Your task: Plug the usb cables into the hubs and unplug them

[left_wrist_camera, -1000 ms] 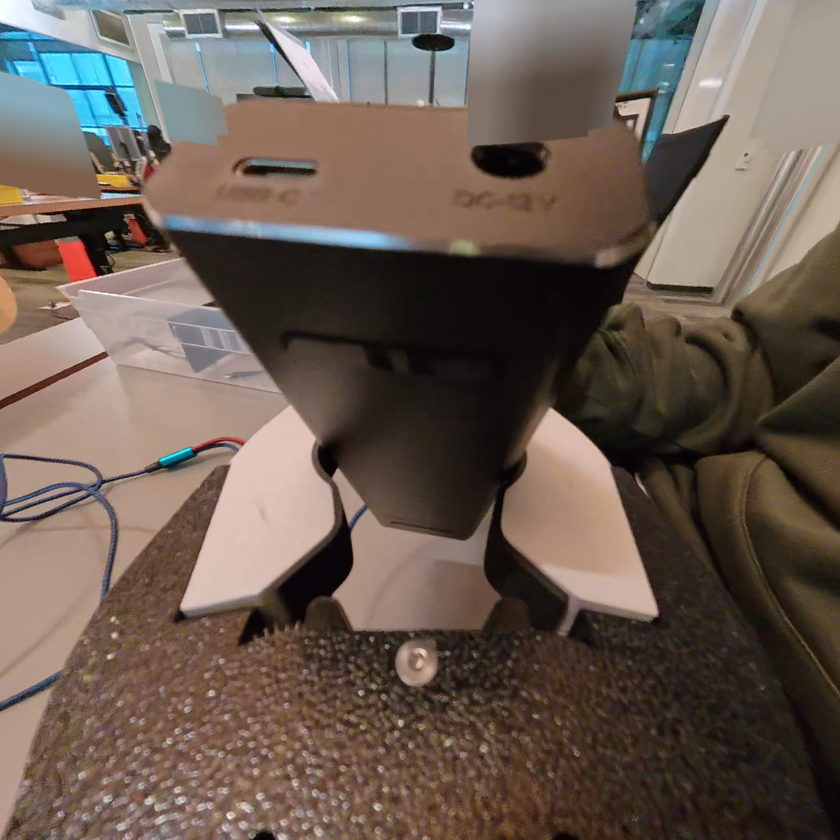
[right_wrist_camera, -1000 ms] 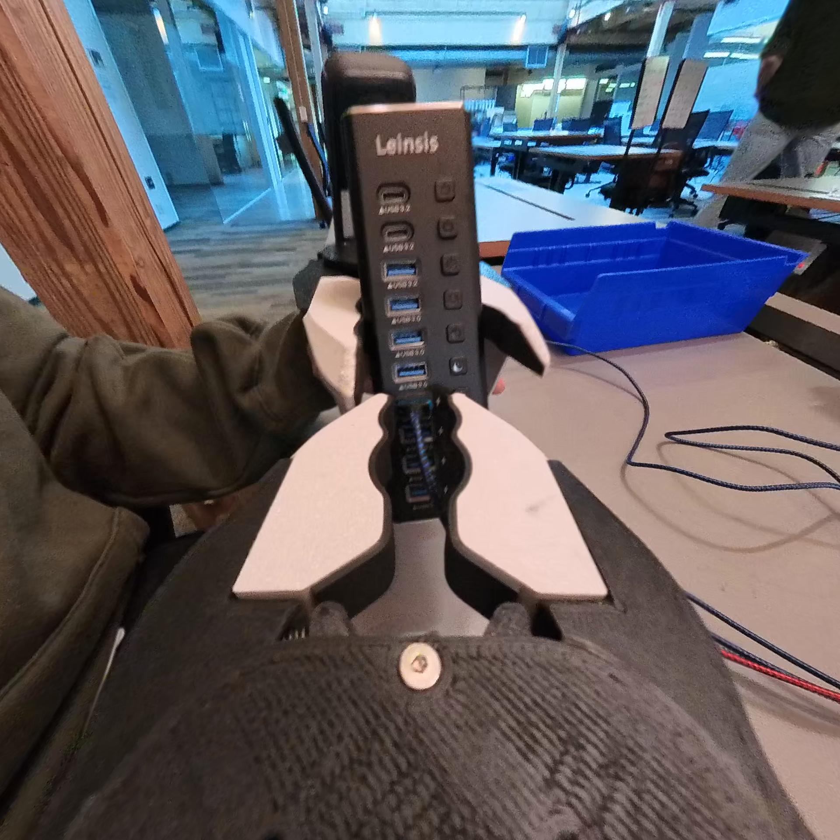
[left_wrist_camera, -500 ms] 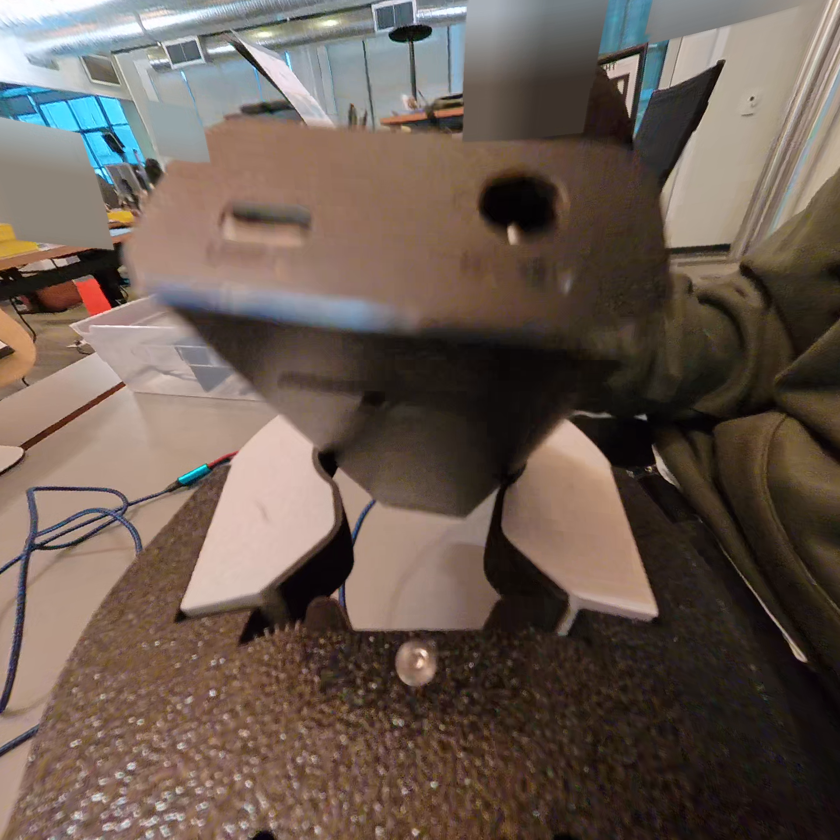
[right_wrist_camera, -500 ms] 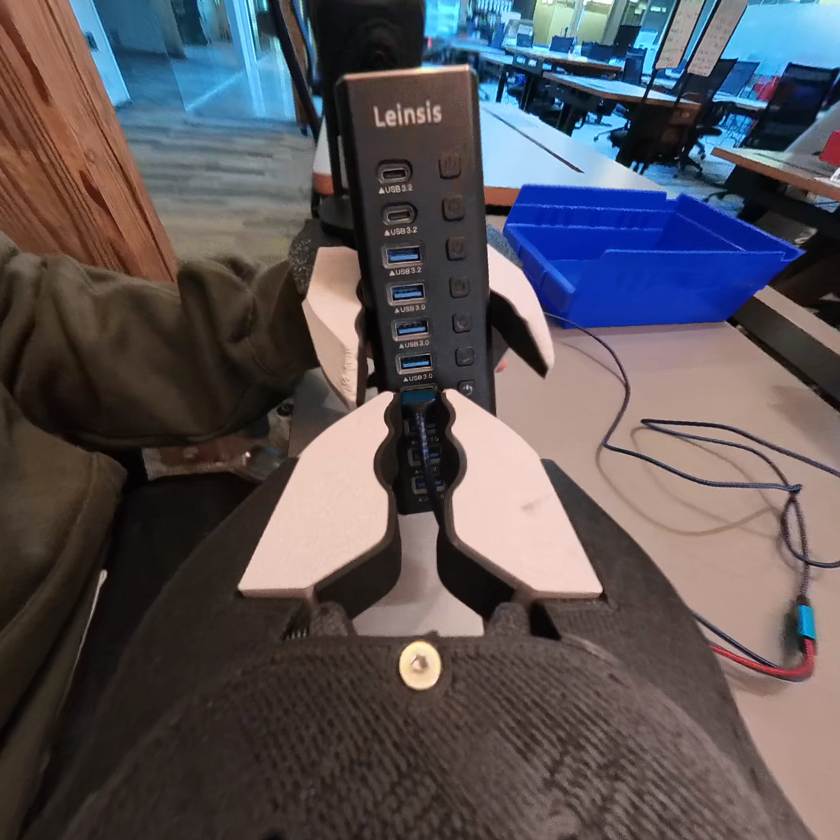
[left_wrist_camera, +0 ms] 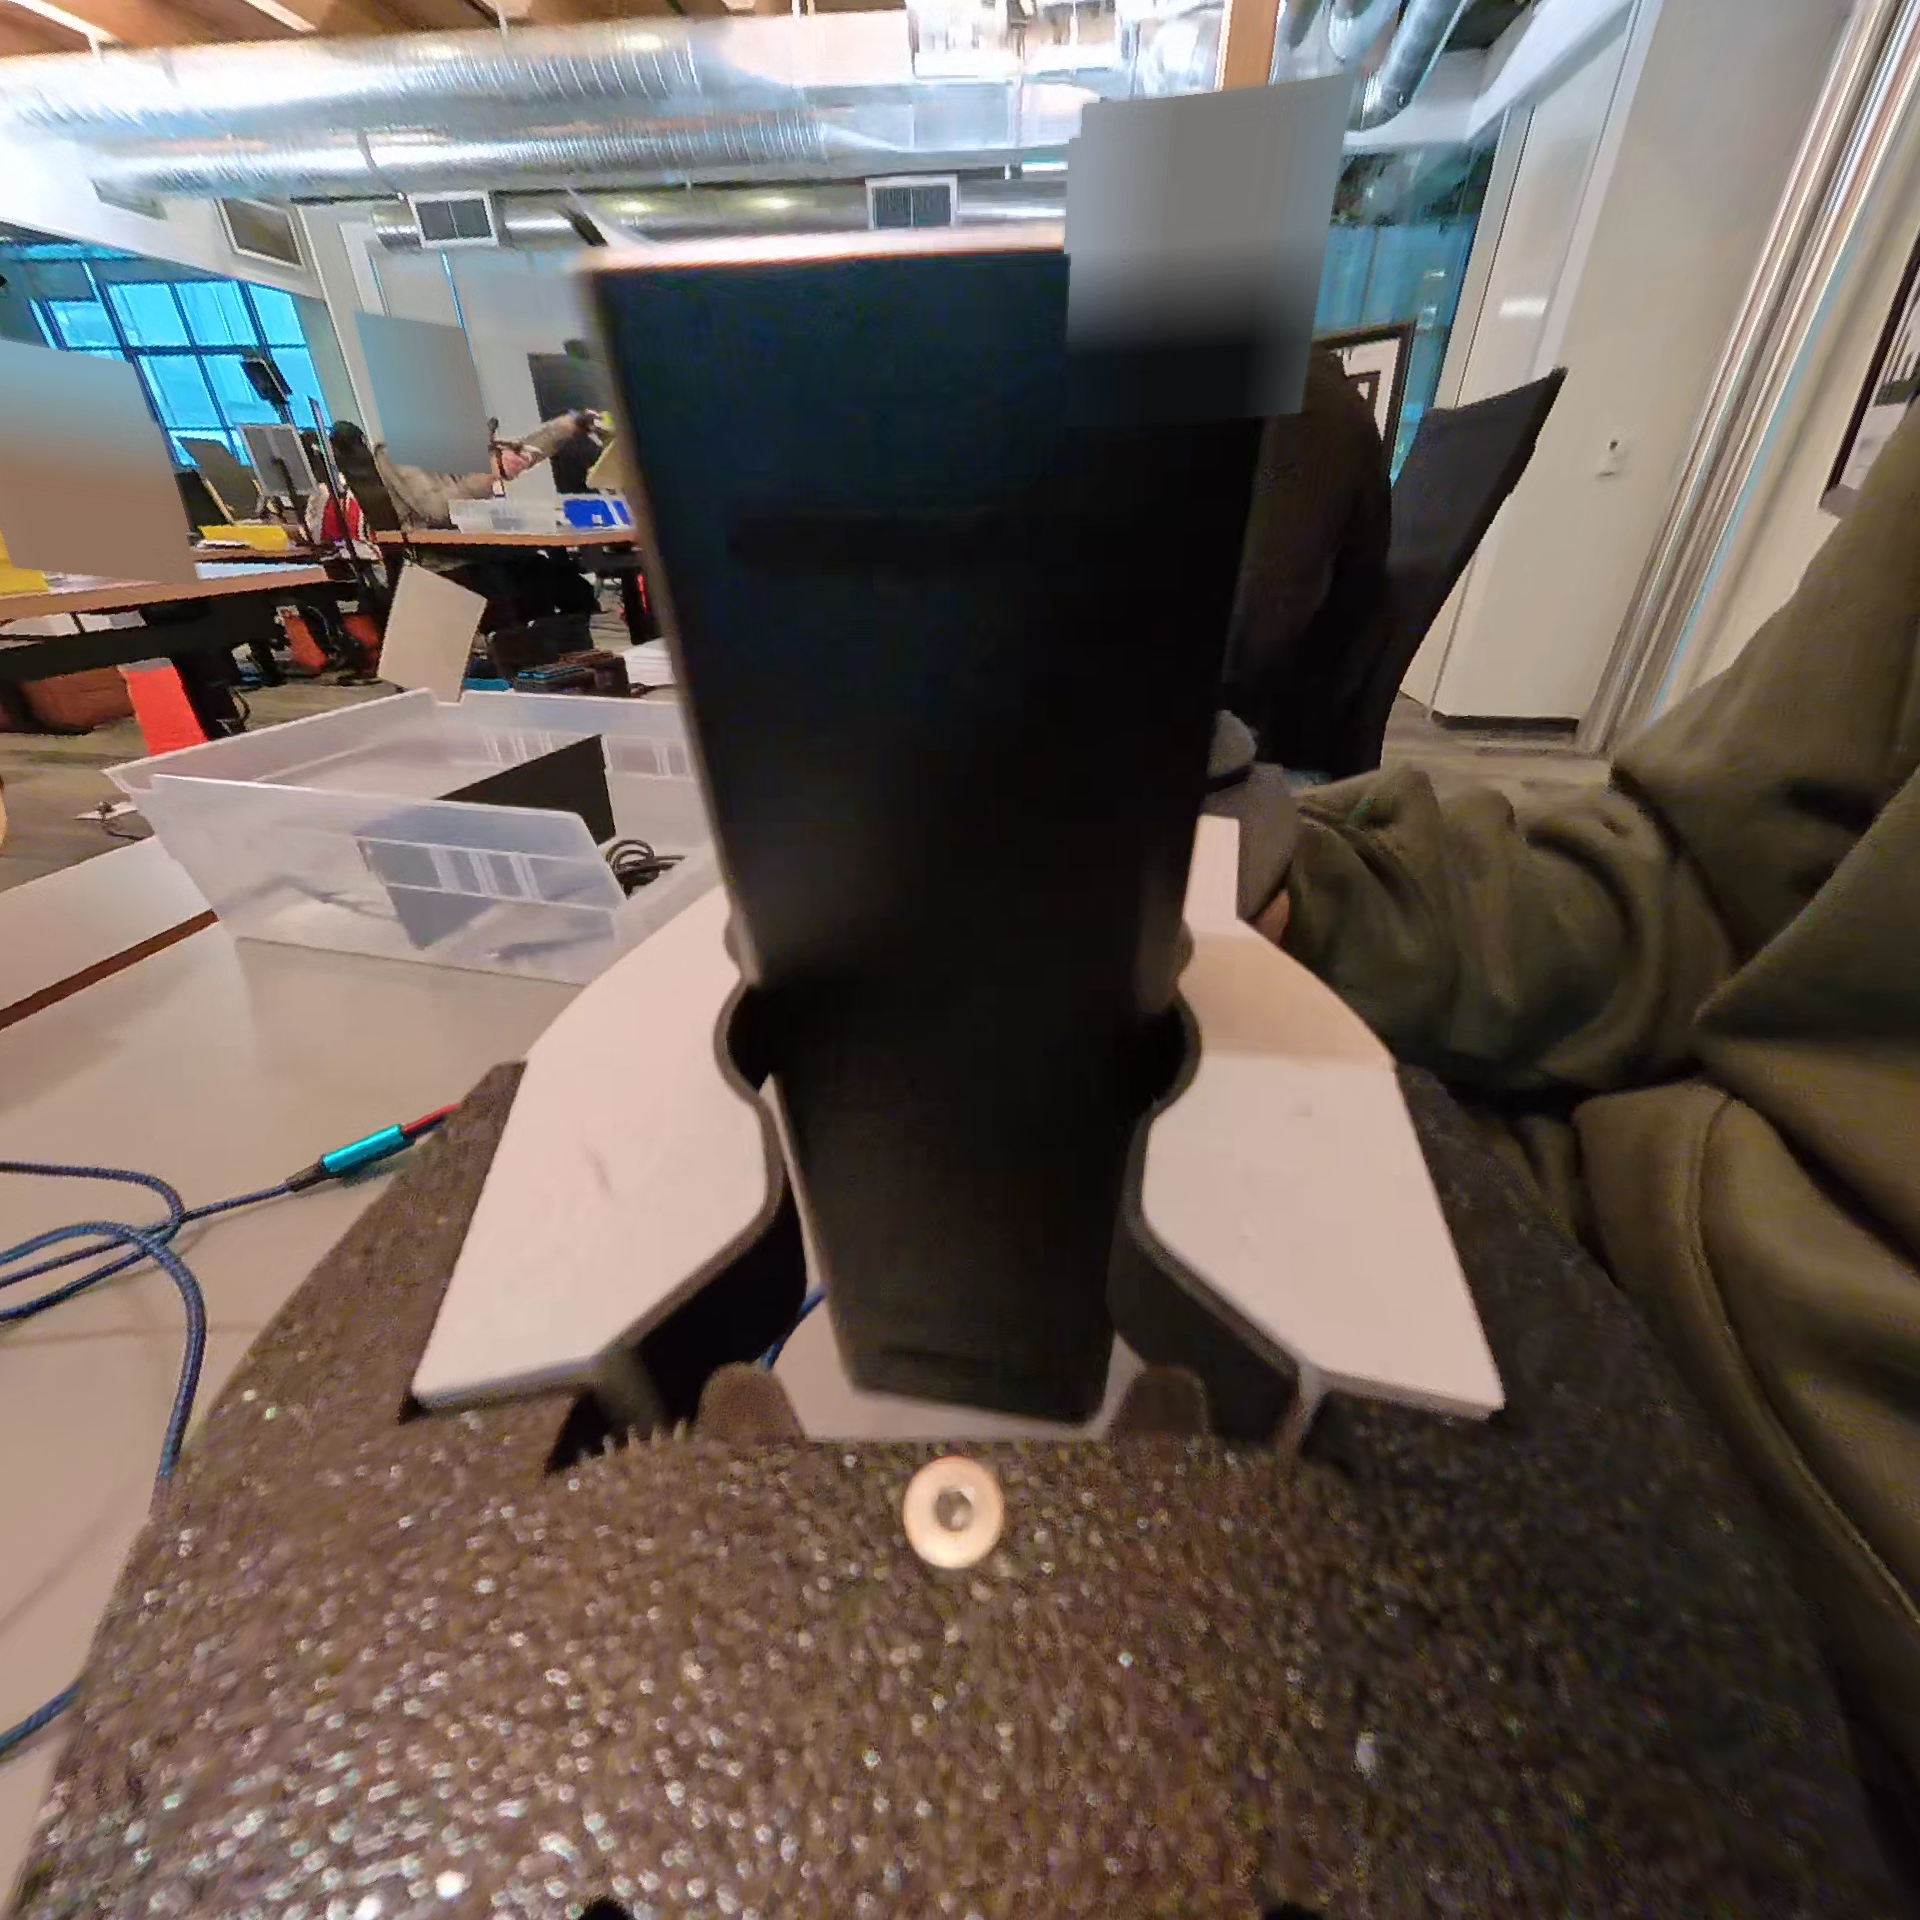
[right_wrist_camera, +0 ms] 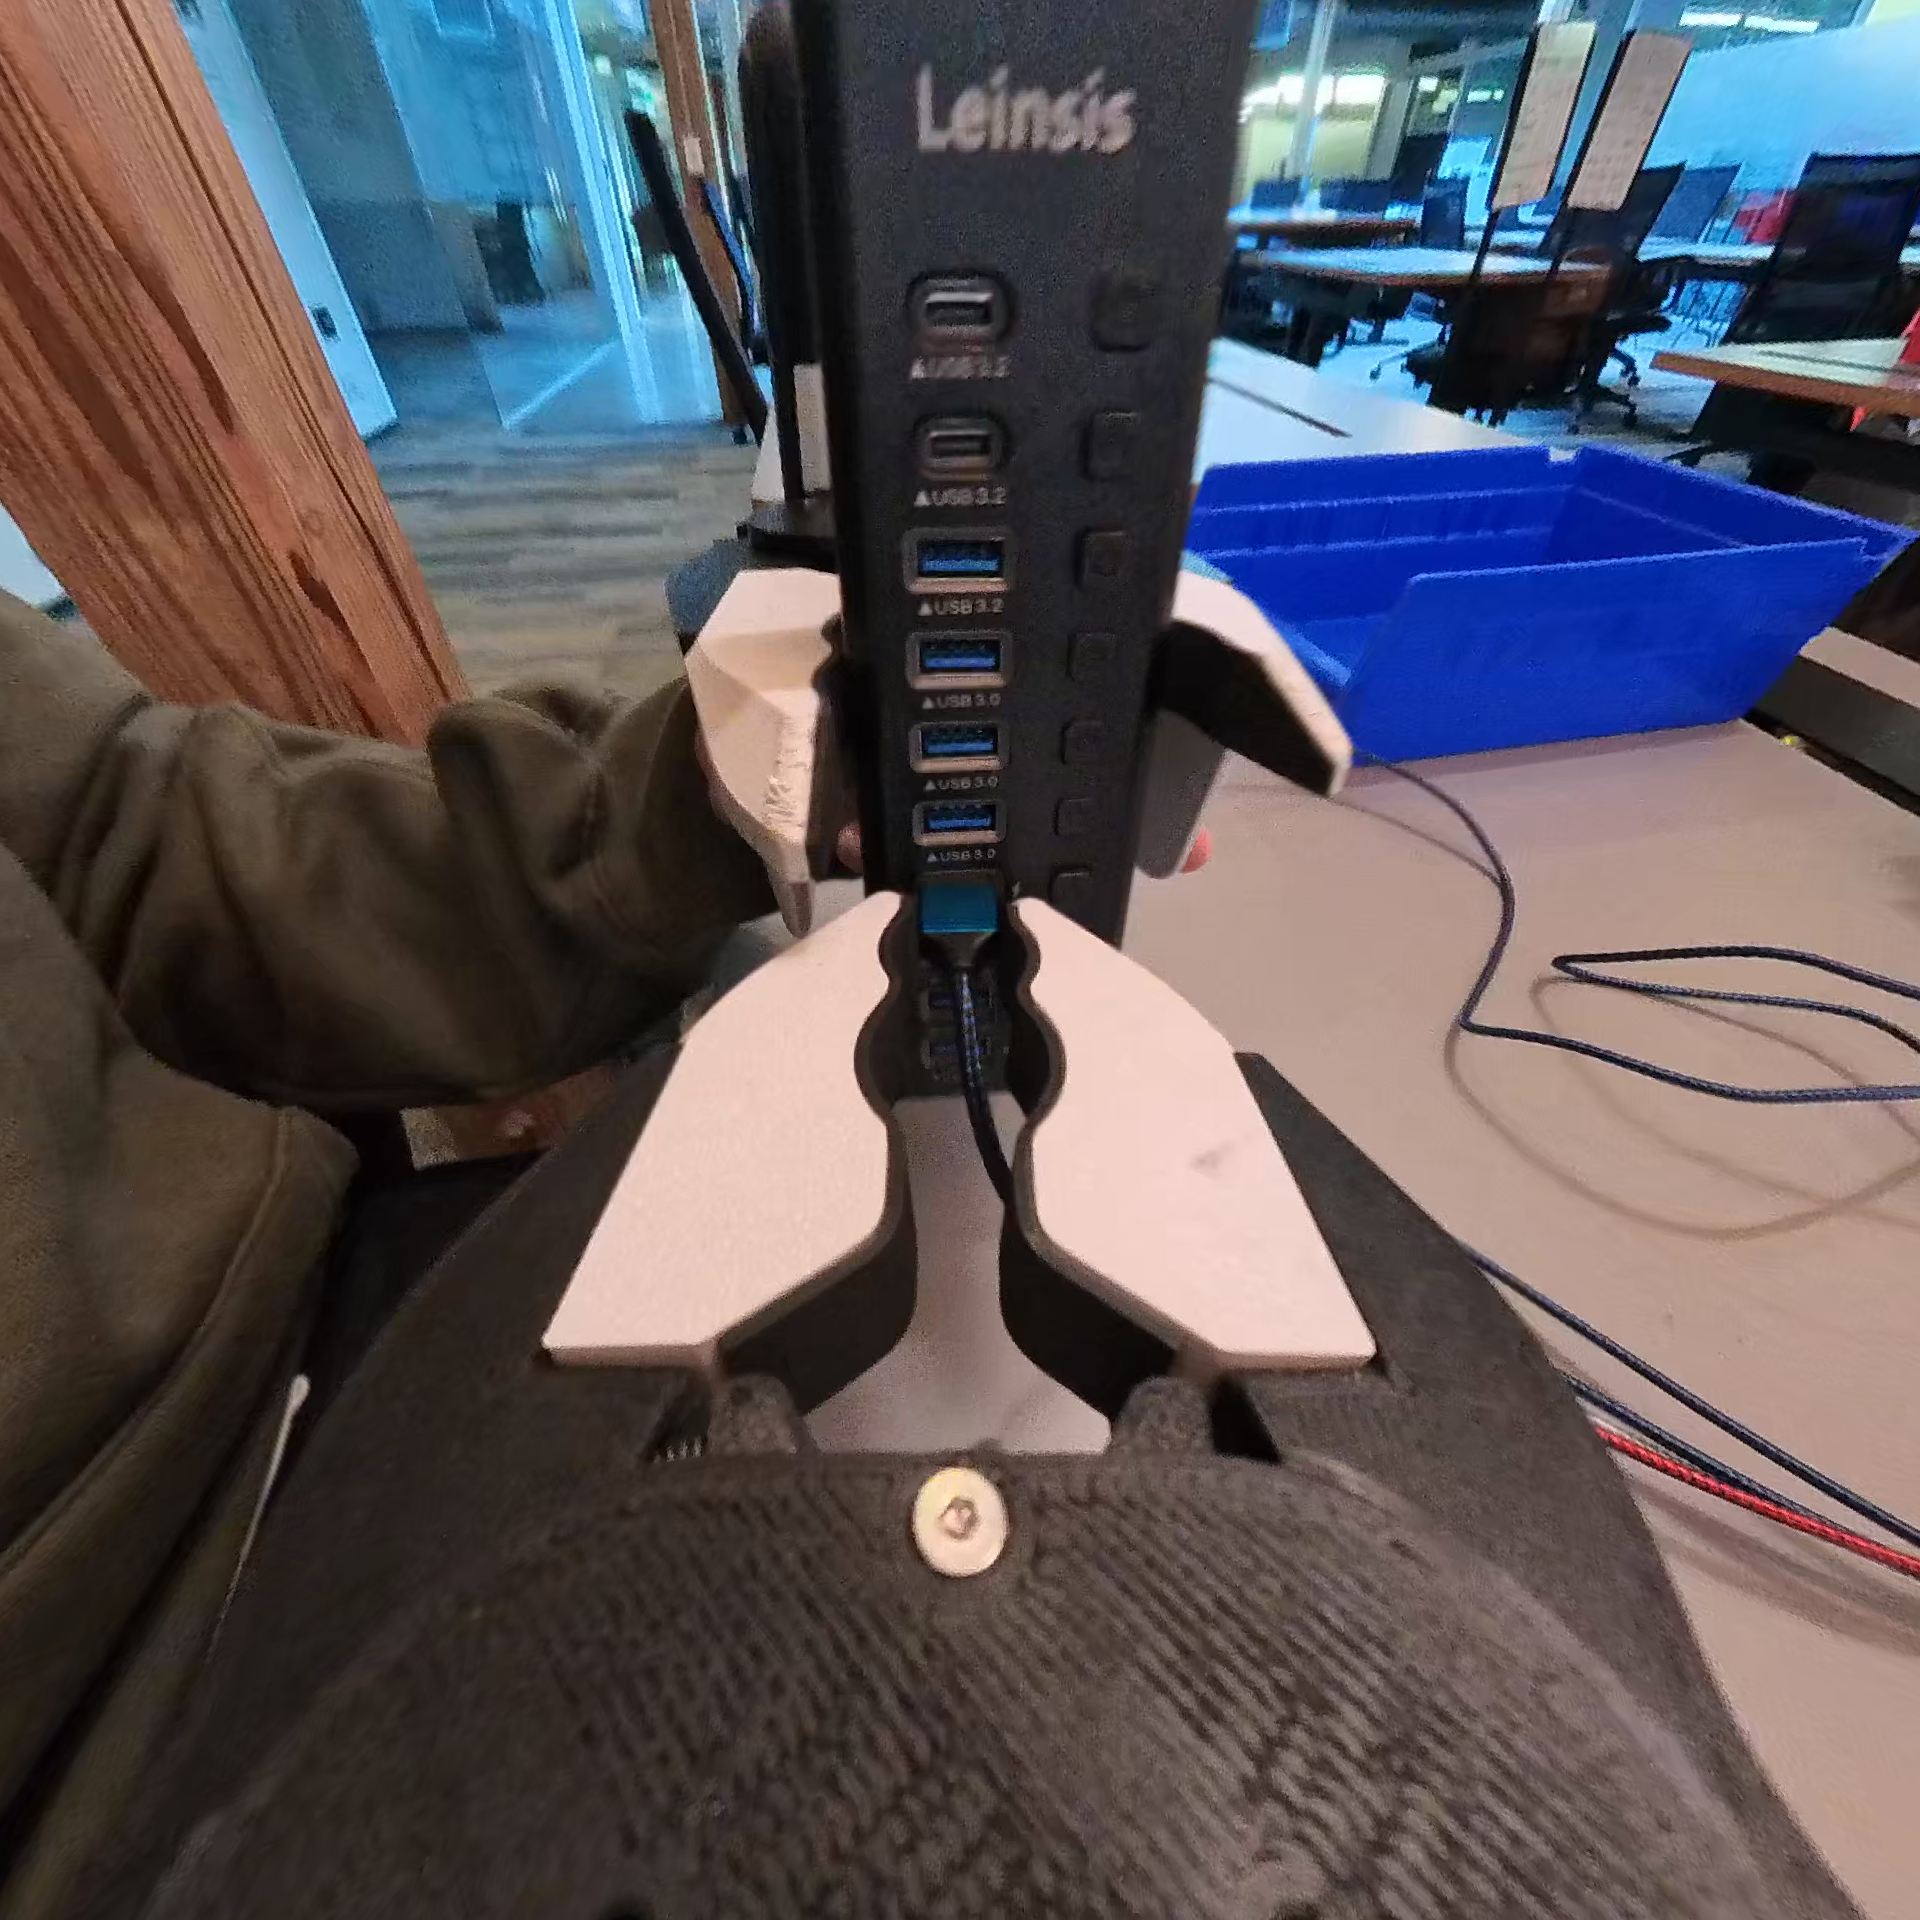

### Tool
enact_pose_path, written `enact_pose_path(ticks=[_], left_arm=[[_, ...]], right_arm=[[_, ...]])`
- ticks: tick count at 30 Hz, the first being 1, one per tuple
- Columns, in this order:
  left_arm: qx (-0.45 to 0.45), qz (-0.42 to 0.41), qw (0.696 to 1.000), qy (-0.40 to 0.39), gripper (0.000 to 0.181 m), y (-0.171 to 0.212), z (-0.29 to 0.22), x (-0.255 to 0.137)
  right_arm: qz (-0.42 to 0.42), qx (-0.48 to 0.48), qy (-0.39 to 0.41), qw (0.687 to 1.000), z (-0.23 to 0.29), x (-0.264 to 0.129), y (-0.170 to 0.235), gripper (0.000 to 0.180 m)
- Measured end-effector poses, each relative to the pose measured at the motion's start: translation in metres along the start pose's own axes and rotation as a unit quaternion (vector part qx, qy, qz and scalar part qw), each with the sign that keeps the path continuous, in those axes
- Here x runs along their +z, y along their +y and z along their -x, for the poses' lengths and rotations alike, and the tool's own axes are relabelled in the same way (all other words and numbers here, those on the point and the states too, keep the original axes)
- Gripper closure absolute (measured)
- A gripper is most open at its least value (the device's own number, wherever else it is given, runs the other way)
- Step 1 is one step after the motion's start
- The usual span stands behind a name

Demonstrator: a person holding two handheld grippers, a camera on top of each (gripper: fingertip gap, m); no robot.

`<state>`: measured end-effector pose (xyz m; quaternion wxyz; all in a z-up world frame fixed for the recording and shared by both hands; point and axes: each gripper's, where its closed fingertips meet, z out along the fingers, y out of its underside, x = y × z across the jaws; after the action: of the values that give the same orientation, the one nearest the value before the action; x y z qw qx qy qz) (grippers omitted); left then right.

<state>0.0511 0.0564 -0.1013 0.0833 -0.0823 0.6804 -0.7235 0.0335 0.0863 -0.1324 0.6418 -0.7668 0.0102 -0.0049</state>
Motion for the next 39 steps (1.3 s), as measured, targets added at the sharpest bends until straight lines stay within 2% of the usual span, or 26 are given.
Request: enact_pose_path(ticks=[4,9,12,14,18,22,26,32,39], left_arm=[[0.003,0.0,1.0,0.002,0.109,0.001,-0.004,0.008],[0.019,0.063,0.998,-0.017,0.108,0.012,-0.001,0.004],[0.025,0.042,0.999,-0.019,0.103,0.005,-0.003,0.007],[0.016,0.02,1.0,-0.013,0.103,-0.001,-0.005,0.009],[0.04,0.04,0.998,-0.016,0.103,0.007,-0.003,0.008],[0.037,0.025,0.998,-0.038,0.106,0.003,0.007,0.005],[0.05,0.058,0.996,-0.037,0.107,0.015,0.008,0.005],[0.064,0.069,0.995,-0.021,0.107,0.01,-0.002,0.006],[0.069,0.081,0.994,-0.016,0.107,0.011,-0.007,0.014]], right_arm=[[0.054,-0.029,0.004,0.998,0.004,0.007,0.013,0.165],[0.085,-0.057,0.022,0.995,-0.002,0.003,0.014,0.165],[0.118,-0.086,0.031,0.989,-0.002,0.006,0.016,0.165],[0.115,-0.083,0.025,0.99,0.001,0.008,0.016,0.165],[0.135,-0.092,0.036,0.986,-0.003,0.002,0.017,0.165],[0.109,-0.073,0.031,0.991,-0.009,-0.005,0.008,0.165],[0.168,-0.071,0.03,0.983,-0.01,-0.005,0.019,0.164],[0.173,-0.063,0.012,0.983,-0.003,-0.015,0.011,0.165],[0.171,-0.063,0.043,0.982,-0.002,-0.031,0.008,0.165]])
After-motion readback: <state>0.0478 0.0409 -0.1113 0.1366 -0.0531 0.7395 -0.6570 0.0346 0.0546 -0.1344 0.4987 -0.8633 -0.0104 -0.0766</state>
